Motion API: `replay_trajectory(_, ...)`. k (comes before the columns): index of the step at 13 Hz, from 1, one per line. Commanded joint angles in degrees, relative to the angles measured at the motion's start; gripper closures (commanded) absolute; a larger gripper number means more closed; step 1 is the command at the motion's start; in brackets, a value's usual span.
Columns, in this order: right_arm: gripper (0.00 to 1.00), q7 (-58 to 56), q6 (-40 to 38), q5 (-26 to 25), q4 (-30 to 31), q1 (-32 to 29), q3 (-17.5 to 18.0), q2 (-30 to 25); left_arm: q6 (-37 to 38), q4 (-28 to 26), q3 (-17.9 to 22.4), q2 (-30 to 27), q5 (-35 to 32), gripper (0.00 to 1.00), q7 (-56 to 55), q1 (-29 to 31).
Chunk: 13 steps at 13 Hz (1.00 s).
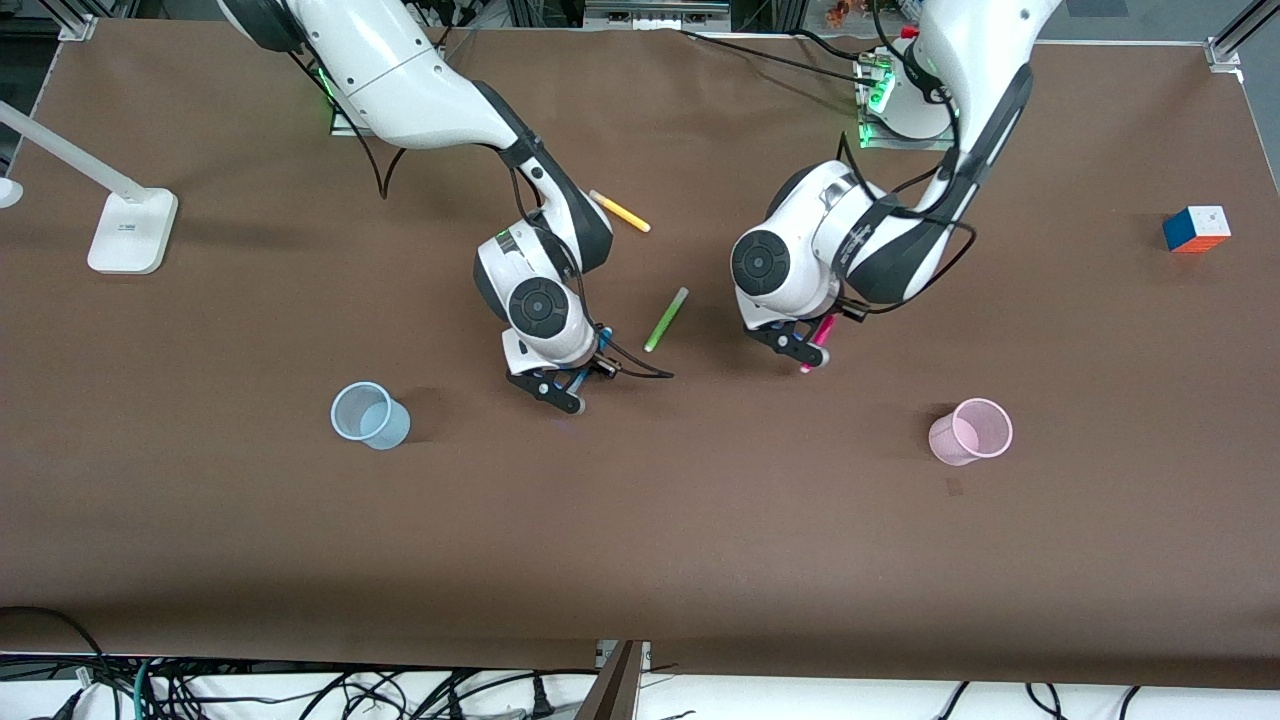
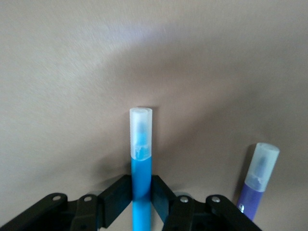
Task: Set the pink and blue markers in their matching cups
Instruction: 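Carry the blue marker to the blue cup while the left gripper carries pink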
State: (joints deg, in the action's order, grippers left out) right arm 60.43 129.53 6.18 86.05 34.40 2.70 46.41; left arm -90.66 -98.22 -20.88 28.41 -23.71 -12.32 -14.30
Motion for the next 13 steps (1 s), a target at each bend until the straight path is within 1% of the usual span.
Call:
replay_trajectory(1,1.00,-1.36,-4.27,0.77,0.96,-1.70,-0.33,-5.09,11.26,6.45,0.14,0.50,-1.07,1.00,9.29,0.85)
replay_trajectory(3,1.00,-4.77,-10.32,1.55,0.96,-5.12,-0.15,-8.69,15.59,8.92,1.19,0.77,-1.34,1.00,16.50,2.69)
replay_trajectory(5,1.00,-11.61,-16.65,6.97,0.96,-9.86,-0.24,-12.56,17.70,11.11,3.29,0.85,-1.94,1.00,26.58,5.50)
replay_trajectory(6,1.00,-15.74,-20.34,9.01,0.88,-12.23,-0.33,-14.32,18.24,12.52,4.70,1.12,-5.17,1.00,32.56,5.95)
replay_trajectory(8,1.00,-21.46,-26.76,9.64,-0.17,-17.15,-0.33,-16.17,18.24,14.02,5.59,1.47,-14.12,1.00,43.12,5.95)
replay_trajectory(9,1.00,-23.84,-29.66,9.99,-1.05,-19.53,-0.33,-16.27,18.15,14.37,5.59,2.25,-17.65,1.00,45.69,5.95)
replay_trajectory(10,1.00,-25.60,-31.95,12.17,-2.36,-21.46,-0.41,-16.27,17.89,14.99,5.85,3.57,-20.99,1.00,46.32,5.95)
replay_trajectory(11,1.00,-27.01,-33.37,14.71,-3.07,-23.57,-0.33,-16.27,17.80,16.91,6.38,5.58,-24.50,1.00,46.50,5.95)
replay_trajectory(12,1.00,-27.72,-33.90,16.48,-3.08,-25.42,-0.33,-16.27,17.80,18.23,6.47,7.34,-26.89,1.00,46.59,6.04)
replay_trajectory(13,1.00,-28.69,-34.26,18.41,-3.08,-27.44,-0.33,-16.27,17.72,18.33,6.47,8.58,-28.04,1.00,46.59,5.95)
